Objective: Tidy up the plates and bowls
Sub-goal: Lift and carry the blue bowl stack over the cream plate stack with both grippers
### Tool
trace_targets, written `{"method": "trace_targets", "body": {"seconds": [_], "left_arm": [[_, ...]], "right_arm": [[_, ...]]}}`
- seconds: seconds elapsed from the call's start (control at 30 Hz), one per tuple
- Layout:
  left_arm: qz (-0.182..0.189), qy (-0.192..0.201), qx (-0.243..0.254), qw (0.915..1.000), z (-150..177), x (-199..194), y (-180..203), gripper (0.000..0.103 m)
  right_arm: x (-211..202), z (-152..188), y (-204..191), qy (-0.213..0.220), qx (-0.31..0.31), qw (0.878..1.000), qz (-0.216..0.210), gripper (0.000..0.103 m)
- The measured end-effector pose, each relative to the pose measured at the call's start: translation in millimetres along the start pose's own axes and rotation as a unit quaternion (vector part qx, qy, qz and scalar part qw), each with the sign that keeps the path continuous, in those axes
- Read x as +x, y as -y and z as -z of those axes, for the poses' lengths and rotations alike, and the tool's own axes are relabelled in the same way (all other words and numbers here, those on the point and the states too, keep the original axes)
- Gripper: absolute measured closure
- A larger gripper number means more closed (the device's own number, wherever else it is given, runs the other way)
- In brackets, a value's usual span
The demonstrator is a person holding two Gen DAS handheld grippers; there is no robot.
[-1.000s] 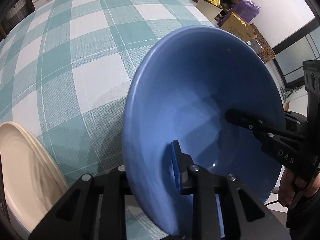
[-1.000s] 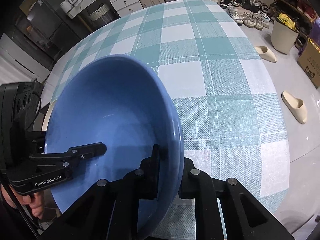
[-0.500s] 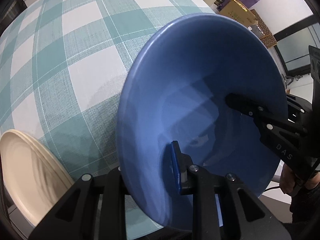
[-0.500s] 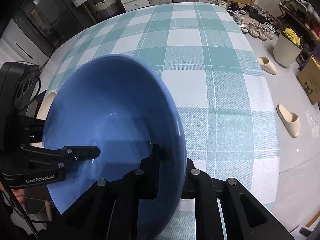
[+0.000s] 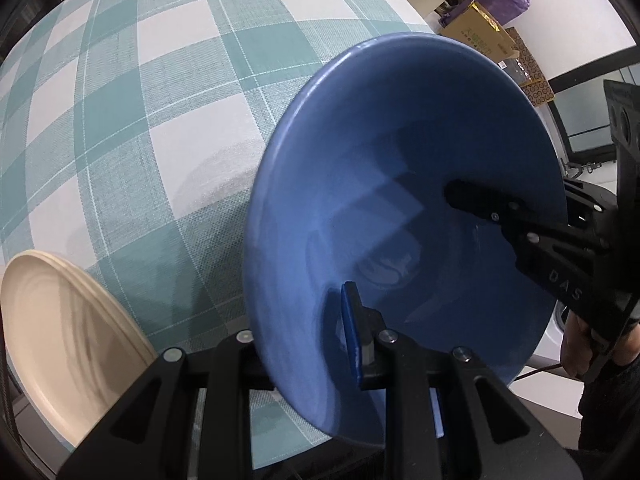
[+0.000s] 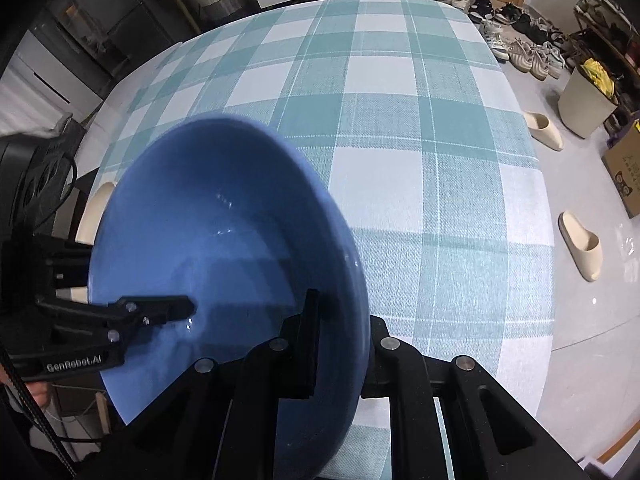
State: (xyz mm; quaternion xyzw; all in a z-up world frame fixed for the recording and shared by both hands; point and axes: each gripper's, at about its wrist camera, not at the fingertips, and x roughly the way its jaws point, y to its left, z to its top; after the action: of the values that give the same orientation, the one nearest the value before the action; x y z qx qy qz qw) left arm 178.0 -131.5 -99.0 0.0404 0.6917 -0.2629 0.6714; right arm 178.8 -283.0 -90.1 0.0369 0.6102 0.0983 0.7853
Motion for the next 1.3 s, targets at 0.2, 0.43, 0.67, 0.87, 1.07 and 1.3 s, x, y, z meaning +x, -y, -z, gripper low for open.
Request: {"method": "trace_targets", "body": {"seconds": [0.2, 0.43, 0.67, 0.87, 1.07, 1.3], "left_arm": [[0.006, 0.004, -0.017, 0.9998, 1, -11, -10, 0.081], [0.017, 0.013, -0.037, 0.9991, 8, -32, -24, 0.081], [0.017, 0.041, -0.068, 0.9967, 19, -69, -49, 0.081], [0.008, 0.056, -0.098, 0.9936, 46, -96, -82, 0.081], [-0.002, 0.066, -0.140, 0.9880, 86, -109, -116, 0.081], [-0.019, 0.071, -0.188, 0.9794, 132, -104, -165, 0.081]], "right_arm": [[-3, -18, -14, -0.013, -0.022, 1.000, 0.003, 0.090], [-13, -42, -39, -0.023, -0.054, 0.998, 0.006, 0.091], [-33, -73, -83, -0.015, -0.095, 0.995, 0.010, 0.091], [-37, -83, -140, -0.016, -0.150, 0.989, 0.002, 0.091], [-30, -86, -199, -0.025, -0.189, 0.981, -0.018, 0.091], [1, -77, -254, -0.053, -0.210, 0.975, -0.048, 0.091]]}}
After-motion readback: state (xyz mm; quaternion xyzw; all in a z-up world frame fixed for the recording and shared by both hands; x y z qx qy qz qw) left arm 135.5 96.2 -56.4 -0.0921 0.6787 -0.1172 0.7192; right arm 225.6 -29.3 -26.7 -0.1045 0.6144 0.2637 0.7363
